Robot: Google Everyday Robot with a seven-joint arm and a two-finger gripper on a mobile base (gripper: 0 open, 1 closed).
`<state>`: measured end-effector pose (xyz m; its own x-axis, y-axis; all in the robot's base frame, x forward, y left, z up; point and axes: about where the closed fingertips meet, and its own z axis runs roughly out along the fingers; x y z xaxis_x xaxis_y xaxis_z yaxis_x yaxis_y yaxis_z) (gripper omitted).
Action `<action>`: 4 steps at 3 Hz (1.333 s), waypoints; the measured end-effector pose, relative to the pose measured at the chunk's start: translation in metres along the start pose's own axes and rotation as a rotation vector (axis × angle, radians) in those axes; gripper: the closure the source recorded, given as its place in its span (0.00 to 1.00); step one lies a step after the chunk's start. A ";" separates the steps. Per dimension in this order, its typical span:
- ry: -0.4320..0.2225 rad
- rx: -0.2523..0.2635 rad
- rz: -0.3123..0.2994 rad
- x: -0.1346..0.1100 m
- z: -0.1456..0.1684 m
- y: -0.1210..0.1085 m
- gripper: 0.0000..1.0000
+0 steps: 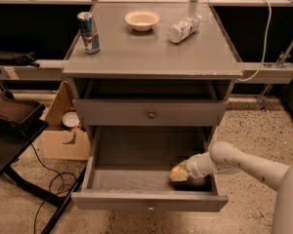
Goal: Place orange into middle drawer
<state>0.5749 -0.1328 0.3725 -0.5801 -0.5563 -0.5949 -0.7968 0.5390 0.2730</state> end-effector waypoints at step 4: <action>0.000 0.000 0.000 0.000 0.000 0.000 0.00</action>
Offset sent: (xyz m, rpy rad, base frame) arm 0.0000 0.0000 0.0000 0.0000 0.0000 0.0000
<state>0.5749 -0.1326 0.3724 -0.5801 -0.5564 -0.5949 -0.7969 0.5388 0.2732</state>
